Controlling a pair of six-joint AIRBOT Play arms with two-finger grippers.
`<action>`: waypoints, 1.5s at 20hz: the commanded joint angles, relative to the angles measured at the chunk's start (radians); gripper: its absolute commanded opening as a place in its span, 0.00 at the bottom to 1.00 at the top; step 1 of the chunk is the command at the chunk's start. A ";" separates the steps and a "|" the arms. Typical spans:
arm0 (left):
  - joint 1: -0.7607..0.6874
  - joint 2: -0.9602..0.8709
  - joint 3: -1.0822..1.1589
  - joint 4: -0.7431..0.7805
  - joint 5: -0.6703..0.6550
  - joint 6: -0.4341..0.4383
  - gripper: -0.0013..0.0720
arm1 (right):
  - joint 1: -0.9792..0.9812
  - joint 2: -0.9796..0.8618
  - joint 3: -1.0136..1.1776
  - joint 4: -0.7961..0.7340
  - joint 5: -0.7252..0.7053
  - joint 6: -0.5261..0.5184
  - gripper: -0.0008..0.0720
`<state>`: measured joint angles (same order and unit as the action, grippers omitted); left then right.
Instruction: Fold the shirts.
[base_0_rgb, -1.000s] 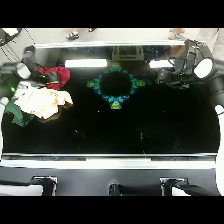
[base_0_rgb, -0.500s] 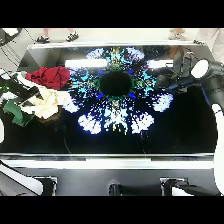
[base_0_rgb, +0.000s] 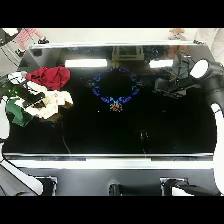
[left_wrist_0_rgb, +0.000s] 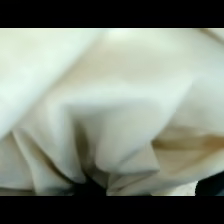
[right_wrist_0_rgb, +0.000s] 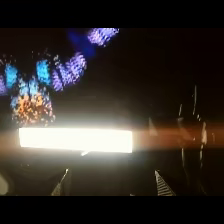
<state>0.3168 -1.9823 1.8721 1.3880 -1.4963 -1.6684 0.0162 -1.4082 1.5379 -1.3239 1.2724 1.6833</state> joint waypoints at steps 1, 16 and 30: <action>-0.003 0.083 0.006 -0.059 0.025 0.072 0.05 | 0.000 0.011 0.002 0.011 0.033 0.000 0.86; -0.692 0.841 -0.023 -0.258 0.258 0.178 0.05 | 0.000 0.491 0.003 -0.011 0.182 0.011 0.83; -0.862 0.457 -0.209 -0.241 0.182 0.166 0.99 | 0.000 0.443 -0.003 -0.096 0.401 0.057 0.86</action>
<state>-0.6014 -1.4899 1.5967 1.0908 -1.2171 -1.4853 0.0166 -0.8921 1.5387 -1.4105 1.6630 1.7653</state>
